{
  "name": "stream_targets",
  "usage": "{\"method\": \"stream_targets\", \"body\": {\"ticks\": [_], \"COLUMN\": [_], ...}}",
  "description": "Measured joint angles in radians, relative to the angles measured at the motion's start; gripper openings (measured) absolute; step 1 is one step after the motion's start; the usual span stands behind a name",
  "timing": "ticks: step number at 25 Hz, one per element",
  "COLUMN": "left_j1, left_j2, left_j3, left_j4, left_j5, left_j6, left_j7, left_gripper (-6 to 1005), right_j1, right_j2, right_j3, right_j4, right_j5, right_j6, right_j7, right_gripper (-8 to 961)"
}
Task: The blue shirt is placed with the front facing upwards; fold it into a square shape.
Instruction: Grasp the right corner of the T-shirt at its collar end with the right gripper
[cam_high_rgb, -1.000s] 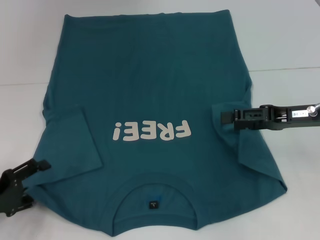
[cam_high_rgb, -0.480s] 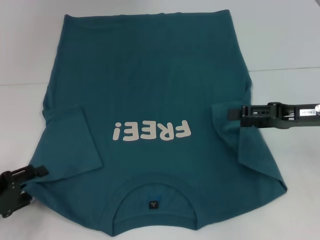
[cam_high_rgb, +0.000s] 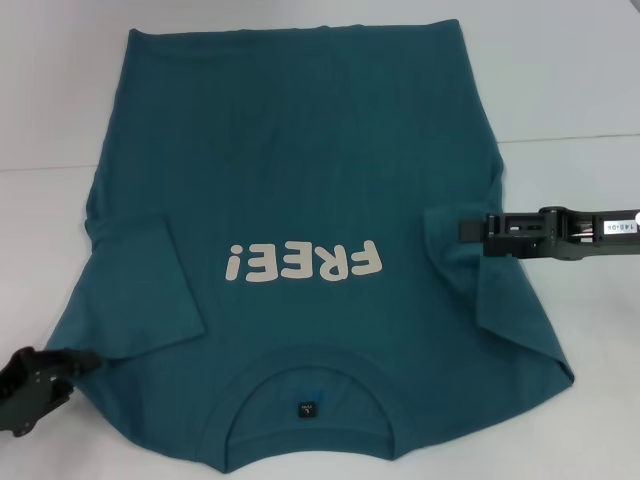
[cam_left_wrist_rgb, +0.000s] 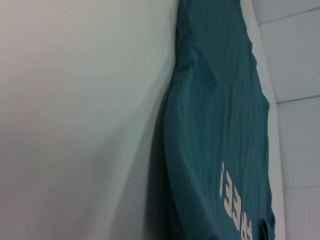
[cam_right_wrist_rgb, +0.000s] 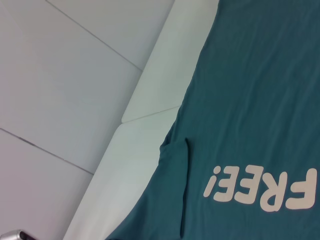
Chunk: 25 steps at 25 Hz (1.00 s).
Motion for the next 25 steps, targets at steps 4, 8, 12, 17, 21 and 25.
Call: {"method": "stream_targets", "body": {"ticks": [4,8,12,17,21,25], "left_j1": [-0.001,-0.006,-0.011,-0.011,-0.006,-0.003], "left_j2": [0.000,0.000,0.003,0.003,0.002,0.001], "left_j3": [-0.001,-0.004,-0.006,-0.007,-0.007,-0.008], "left_j4": [-0.012,-0.016,-0.026,-0.031,-0.036,-0.037], "left_j5": [-0.004,-0.031,-0.094,-0.111,-0.110,-0.113], "left_j6": [0.003,0.042,0.105,0.109,0.105,0.100], "left_j7": [0.039,0.121,0.222,0.238,0.233,0.226], "left_gripper": [254,90,41,42,42,42], "right_j1": [0.000,0.002,-0.004,-0.012,-0.022,-0.040], "right_j2": [-0.002,-0.009,-0.031,-0.045,-0.066,-0.090], "right_j3": [-0.001,-0.006,-0.007,0.001,0.005,0.005], "right_j4": [-0.005,-0.005,-0.006,-0.006,-0.006,-0.008], "right_j5": [-0.001,-0.002,-0.005,-0.052,-0.135,-0.188], "right_j6": [-0.017,-0.028,-0.033,-0.024,-0.035,-0.073], "right_j7": [0.000,-0.004,-0.008,-0.002,0.000,0.015], "right_gripper": [916,916,916,915,915,915]}}
